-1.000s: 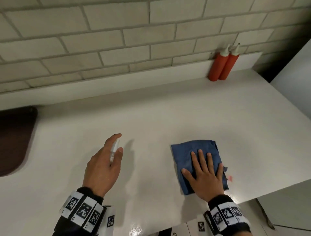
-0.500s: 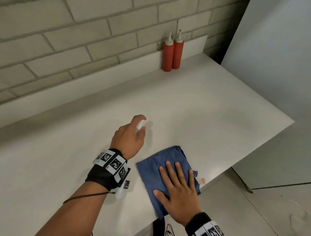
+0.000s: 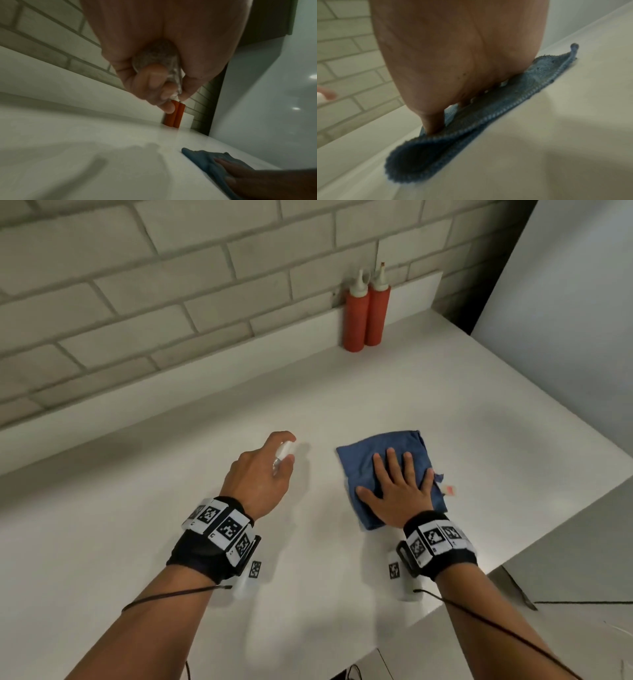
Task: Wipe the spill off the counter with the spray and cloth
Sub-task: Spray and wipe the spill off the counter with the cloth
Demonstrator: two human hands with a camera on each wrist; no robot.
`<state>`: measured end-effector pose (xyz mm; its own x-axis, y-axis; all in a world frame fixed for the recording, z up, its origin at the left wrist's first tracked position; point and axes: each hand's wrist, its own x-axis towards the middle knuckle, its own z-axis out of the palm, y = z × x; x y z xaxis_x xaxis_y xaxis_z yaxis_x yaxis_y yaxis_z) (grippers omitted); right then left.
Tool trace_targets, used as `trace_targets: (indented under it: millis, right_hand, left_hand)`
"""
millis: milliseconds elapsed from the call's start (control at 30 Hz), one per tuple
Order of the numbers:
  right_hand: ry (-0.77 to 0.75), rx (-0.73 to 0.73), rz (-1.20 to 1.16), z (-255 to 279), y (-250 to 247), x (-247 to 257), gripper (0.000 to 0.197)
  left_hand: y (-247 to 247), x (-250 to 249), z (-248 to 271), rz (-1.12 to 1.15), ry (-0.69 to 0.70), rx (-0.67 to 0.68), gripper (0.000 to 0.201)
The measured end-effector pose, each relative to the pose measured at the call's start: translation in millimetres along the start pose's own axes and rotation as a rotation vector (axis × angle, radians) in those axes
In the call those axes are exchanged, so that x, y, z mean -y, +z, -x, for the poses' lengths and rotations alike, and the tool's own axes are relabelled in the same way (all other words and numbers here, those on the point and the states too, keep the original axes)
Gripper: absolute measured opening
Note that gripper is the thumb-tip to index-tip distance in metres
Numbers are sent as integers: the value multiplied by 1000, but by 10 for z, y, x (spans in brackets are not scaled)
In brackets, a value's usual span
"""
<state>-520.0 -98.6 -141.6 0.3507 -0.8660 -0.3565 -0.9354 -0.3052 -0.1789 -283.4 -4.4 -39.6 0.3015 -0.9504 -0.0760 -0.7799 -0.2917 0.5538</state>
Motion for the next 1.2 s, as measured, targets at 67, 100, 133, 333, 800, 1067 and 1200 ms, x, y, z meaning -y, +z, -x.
trace_targets:
  millis: [67,100,133,333,800,1067,1200]
  right_hand:
    - [-42,21,6,-310,-79,238,82]
    - [-72,31,15,-422,-92,397,81]
    - [-106,38,29,-495,-91,576,81]
    - [-382,51,110,50,359,1435,88]
    - [-265,90,141,-453,146,1683,82]
    - [-373,132,200,-400,375,3335,75]
    - [-581,114,251,491,870,3850,70]
  left_hand:
    - [-84,134,54,-1,-39,-25,33]
    - [-132,209,88,-3,-60,-39,35]
    - [-180,287,125,-3,-83,-51,37]
    - [-445,738,415,6,-224,-137,39]
    - [-920,1620,1401,0,-392,-263,39]
    - [-1308,2182,1912,12,-454,-288,39]
    - [-1505,2472,2157,18,-459,-308,40]
